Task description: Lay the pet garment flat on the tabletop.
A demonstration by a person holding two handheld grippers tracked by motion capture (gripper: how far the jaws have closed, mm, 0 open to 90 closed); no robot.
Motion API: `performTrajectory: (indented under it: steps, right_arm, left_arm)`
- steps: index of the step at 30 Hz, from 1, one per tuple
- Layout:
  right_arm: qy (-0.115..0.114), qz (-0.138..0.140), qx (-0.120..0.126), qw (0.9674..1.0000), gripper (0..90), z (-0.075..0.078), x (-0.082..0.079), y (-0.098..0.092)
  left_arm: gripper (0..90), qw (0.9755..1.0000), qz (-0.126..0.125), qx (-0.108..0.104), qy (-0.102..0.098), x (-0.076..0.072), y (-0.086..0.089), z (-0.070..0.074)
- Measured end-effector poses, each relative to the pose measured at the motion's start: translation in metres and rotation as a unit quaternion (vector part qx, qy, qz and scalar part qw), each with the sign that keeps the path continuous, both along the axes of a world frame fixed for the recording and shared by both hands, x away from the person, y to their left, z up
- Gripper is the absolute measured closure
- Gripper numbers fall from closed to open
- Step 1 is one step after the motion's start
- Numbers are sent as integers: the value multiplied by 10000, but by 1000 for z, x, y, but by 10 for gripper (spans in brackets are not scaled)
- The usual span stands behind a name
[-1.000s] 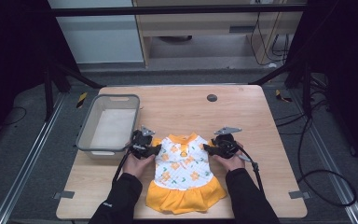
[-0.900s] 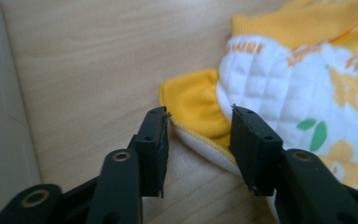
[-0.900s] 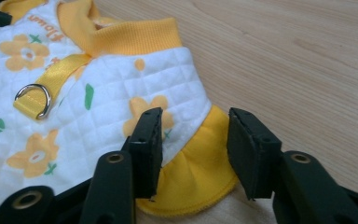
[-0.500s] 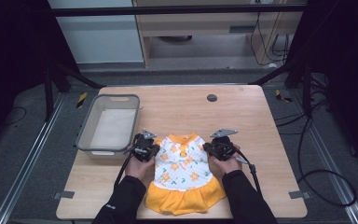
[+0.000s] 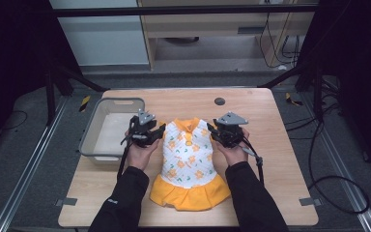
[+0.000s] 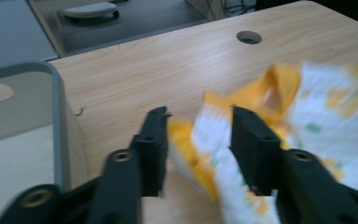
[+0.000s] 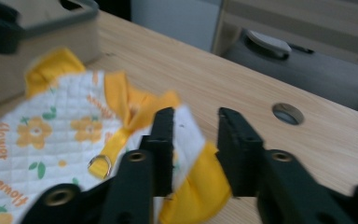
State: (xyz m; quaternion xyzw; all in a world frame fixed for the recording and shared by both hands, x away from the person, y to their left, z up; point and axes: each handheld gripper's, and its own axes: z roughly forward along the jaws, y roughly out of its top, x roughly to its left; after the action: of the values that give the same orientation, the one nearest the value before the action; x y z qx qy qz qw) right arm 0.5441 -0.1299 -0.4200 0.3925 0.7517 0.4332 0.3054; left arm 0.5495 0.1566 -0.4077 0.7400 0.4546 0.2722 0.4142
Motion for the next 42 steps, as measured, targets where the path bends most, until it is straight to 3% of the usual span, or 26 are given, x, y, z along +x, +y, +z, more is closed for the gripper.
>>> performTrajectory:
  steps: [1, 4, 6, 9, 12, 16, 20, 22, 28, 34, 38, 42]
  right_arm:
    - [11, -37, -64, 10000, 611, -1, 0, 0]
    - [63, 68, 156, 9998, 594, -2, -6, -5]
    - [110, 135, 176, 9997, 585, -3, -12, -7]
    - [242, 301, 199, 9991, 585, -4, -21, -11]
    - [392, 463, 206, 9979, 607, -8, -31, -14]
    - [659, 658, 251, 9953, 653, -23, -43, -14]
    - [954, 854, 209, 9916, 737, -44, -50, -11]
    - [1141, 939, 113, 9890, 759, -53, -52, -8]
    - [1402, 1053, -180, 9844, 792, -68, -52, 1]
    - [1550, 1015, -397, 9819, 804, -80, -50, 3]
    - [1542, 963, -321, 9828, 801, -80, -50, 3]
    - [1392, 1014, -137, 9850, 806, -69, -58, -4]
  left_arm:
    - [472, 10000, -6, -27, -11, -1, 1, 1]
    - [454, 9999, -96, -36, 30, -6, 5, 1]
    - [456, 9998, -198, -68, 57, -11, 6, 1]
    - [501, 9988, -431, -151, 162, -22, 7, -2]
    - [573, 9964, -749, -237, 330, -35, 5, -11]
    - [608, 9927, -1029, -40, 631, -48, -2, -33]
    - [621, 9890, -1157, 238, 894, -52, -8, -57]
    - [630, 9878, -1164, 343, 980, -53, -10, -66]
    - [626, 9834, -1185, 596, 1235, -54, -13, -86]
    - [618, 9851, -1178, 488, 1156, -52, -13, -89]
    - [578, 9858, -1104, 523, 1152, -54, -12, -85]
    - [562, 9854, -1292, 428, 1021, -65, -7, -73]
